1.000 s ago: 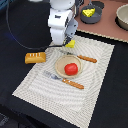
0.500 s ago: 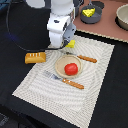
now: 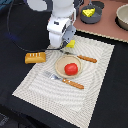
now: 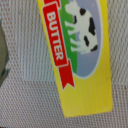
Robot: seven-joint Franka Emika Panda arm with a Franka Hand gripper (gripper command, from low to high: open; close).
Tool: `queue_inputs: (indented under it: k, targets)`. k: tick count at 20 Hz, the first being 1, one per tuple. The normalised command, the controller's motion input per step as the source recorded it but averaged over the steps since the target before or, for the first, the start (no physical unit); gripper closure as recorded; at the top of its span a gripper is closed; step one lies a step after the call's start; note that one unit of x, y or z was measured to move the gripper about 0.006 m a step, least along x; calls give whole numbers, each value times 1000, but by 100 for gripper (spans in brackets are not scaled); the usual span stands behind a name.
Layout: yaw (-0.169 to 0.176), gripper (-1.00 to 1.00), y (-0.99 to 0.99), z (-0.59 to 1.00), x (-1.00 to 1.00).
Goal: Interact with the objects in diverse but meaningful ways.
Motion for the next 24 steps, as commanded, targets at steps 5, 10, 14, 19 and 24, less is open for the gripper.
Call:
queue_inputs:
  k: [5, 10, 14, 19, 24]
  targets:
    - [0, 100, 267, -112, 149]
    - [0, 100, 260, -115, 149]
    - [0, 100, 255, -127, 133]
    - [0, 100, 243, -153, 98]
    - [0, 100, 229, -162, 90]
